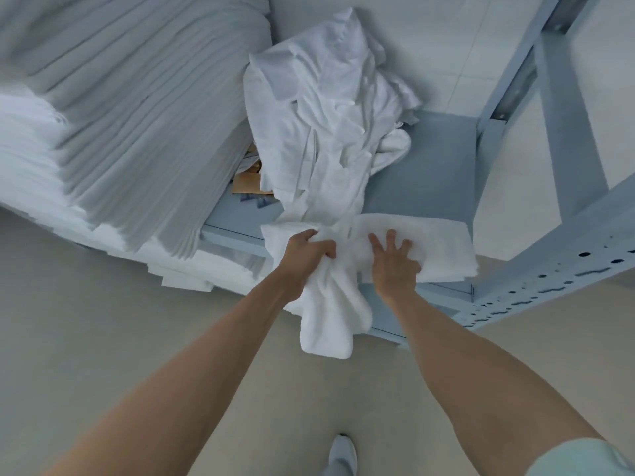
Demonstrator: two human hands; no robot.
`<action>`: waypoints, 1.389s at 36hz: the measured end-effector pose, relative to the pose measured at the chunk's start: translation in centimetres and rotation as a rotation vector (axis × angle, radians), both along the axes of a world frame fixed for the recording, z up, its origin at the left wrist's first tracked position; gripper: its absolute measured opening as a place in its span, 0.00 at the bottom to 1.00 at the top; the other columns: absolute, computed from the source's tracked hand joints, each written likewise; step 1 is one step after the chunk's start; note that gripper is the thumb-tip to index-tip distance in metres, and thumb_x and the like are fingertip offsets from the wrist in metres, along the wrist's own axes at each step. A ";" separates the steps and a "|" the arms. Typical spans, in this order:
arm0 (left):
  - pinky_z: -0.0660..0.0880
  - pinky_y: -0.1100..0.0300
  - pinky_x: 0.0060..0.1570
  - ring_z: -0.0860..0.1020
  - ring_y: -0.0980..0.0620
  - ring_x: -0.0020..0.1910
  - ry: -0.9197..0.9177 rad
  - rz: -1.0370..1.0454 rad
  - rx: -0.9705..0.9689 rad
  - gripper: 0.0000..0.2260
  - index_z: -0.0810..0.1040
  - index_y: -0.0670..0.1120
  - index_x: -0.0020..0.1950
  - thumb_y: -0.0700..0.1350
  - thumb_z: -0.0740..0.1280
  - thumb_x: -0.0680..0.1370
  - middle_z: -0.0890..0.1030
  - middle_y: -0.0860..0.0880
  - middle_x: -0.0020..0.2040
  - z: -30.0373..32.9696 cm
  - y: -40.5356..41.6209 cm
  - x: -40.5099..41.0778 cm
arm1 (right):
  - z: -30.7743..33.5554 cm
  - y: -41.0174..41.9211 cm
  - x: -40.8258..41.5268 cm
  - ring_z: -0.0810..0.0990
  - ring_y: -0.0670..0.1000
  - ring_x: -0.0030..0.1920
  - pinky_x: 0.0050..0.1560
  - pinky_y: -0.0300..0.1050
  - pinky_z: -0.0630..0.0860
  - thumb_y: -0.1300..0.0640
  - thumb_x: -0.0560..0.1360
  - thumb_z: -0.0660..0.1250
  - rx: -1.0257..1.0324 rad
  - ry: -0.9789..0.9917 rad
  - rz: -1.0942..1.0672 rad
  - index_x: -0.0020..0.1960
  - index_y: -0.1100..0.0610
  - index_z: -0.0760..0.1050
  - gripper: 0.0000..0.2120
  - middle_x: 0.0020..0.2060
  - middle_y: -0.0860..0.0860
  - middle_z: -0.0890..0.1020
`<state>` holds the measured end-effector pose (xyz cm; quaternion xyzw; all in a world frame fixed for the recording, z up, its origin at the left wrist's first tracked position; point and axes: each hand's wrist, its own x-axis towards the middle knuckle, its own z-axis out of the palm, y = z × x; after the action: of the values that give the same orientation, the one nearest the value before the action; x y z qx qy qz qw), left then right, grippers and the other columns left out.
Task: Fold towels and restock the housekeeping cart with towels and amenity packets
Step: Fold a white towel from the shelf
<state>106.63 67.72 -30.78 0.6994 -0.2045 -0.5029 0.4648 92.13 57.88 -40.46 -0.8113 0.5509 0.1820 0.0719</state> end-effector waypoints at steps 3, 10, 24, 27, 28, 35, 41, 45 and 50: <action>0.78 0.53 0.37 0.79 0.44 0.37 0.030 0.003 -0.027 0.09 0.80 0.47 0.39 0.40 0.69 0.59 0.81 0.46 0.36 0.3 0.8 0.5 | -0.1 -0.7 0.5 0.53 0.66 0.75 0.57 0.66 0.76 0.58 0.81 0.59 -0.017 -0.008 -0.025 0.81 0.46 0.44 0.35 0.79 0.55 0.46; 0.73 0.51 0.44 0.78 0.41 0.47 0.193 0.020 -0.200 0.24 0.76 0.33 0.60 0.38 0.64 0.64 0.79 0.39 0.48 2.6 4.8 3.7 | 0.5 -1.2 1.3 0.51 0.66 0.75 0.60 0.69 0.73 0.62 0.82 0.57 0.016 -0.031 -0.087 0.81 0.46 0.44 0.34 0.79 0.56 0.45; 0.76 0.52 0.48 0.82 0.42 0.44 0.436 0.069 -0.390 0.18 0.83 0.36 0.51 0.40 0.63 0.66 0.83 0.38 0.45 9.2 15.4 7.8 | 4.8 6.0 1.0 0.45 0.67 0.77 0.72 0.67 0.62 0.57 0.82 0.59 0.186 -0.205 -0.280 0.81 0.53 0.43 0.34 0.80 0.57 0.42; 0.79 0.54 0.44 0.82 0.43 0.42 0.465 0.035 -0.423 0.15 0.84 0.37 0.45 0.39 0.62 0.66 0.83 0.40 0.42 10.7 17.7 8.2 | 6.5 9.9 2.1 0.62 0.65 0.73 0.70 0.56 0.66 0.55 0.82 0.59 0.265 -0.391 -0.318 0.79 0.58 0.54 0.28 0.76 0.62 0.60; 0.79 0.55 0.44 0.82 0.43 0.42 0.474 0.033 -0.431 0.15 0.84 0.36 0.46 0.39 0.62 0.66 0.83 0.40 0.42 11.2 18.5 8.4 | 6.9 11.4 2.6 0.67 0.64 0.70 0.66 0.56 0.69 0.53 0.82 0.61 0.355 -0.509 -0.382 0.77 0.61 0.58 0.27 0.73 0.63 0.66; 0.79 0.54 0.44 0.82 0.43 0.42 0.503 -0.051 -0.477 0.15 0.83 0.36 0.48 0.40 0.62 0.67 0.83 0.40 0.43 14.4 23.8 9.4 | 7.8 22.7 6.4 0.80 0.65 0.59 0.56 0.65 0.77 0.34 0.76 0.63 1.141 -1.278 -0.897 0.79 0.61 0.53 0.44 0.59 0.64 0.78; 0.79 0.53 0.47 0.82 0.43 0.45 0.568 -0.135 -0.531 0.17 0.83 0.37 0.52 0.41 0.64 0.67 0.83 0.40 0.46 15.3 27.7 10.9 | 11.2 28.6 11.8 0.79 0.56 0.50 0.52 0.46 0.77 0.37 0.79 0.61 1.131 -1.669 -0.915 0.60 0.59 0.76 0.26 0.51 0.55 0.80; 0.81 0.54 0.44 0.83 0.43 0.44 0.568 -0.084 -0.519 0.15 0.84 0.37 0.51 0.40 0.61 0.71 0.84 0.40 0.46 15.3 29.8 11.7 | 12.8 30.7 12.3 0.81 0.60 0.57 0.57 0.57 0.80 0.45 0.73 0.73 0.965 -1.631 -0.991 0.64 0.58 0.77 0.25 0.58 0.58 0.82; 0.82 0.54 0.41 0.85 0.44 0.43 0.465 0.004 -0.425 0.11 0.85 0.40 0.53 0.45 0.66 0.79 0.85 0.41 0.46 15.0 31.0 11.8 | 13.7 30.9 9.4 0.83 0.57 0.49 0.57 0.54 0.80 0.52 0.73 0.75 0.651 -1.556 -1.025 0.60 0.60 0.78 0.20 0.51 0.56 0.84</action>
<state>118.42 98.76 -15.78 0.4533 -0.1921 -0.5944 0.6358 101.54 88.83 -26.76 -0.3084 0.5580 -0.3126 0.7041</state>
